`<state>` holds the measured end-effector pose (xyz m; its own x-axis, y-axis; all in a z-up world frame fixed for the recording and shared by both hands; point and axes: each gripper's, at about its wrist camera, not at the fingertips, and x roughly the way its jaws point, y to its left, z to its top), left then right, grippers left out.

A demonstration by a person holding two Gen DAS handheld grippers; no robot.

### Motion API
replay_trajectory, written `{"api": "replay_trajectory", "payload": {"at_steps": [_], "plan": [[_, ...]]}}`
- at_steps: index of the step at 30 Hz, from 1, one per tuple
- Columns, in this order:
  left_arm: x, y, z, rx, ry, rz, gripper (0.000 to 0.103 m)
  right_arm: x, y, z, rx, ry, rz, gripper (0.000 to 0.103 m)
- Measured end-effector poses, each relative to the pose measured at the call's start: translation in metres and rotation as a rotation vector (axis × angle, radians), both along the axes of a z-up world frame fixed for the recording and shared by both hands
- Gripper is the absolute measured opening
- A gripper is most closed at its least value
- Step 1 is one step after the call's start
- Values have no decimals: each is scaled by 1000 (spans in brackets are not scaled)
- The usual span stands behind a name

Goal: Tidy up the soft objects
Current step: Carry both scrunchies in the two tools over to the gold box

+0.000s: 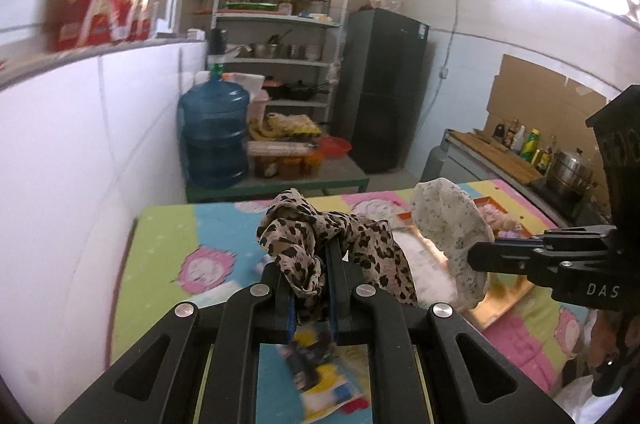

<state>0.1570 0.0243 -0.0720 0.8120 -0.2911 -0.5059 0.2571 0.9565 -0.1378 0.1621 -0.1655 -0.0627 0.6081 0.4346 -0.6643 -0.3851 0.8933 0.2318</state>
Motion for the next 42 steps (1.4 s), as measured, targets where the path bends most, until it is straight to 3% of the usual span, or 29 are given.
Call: {"api": "replay_trajectory", "payload": {"at_steps": [19,31,42], "plan": [[29,-143,18,-12,9,-140,11,6,-139,14,16,-38,-168,5],[55,-216,7,2,44,-189,11,17,-207,2,16,-14,-224,5],[84,-266,-21,23,97,-164,11,40,-247,-27,28,49,-207,5]]}}
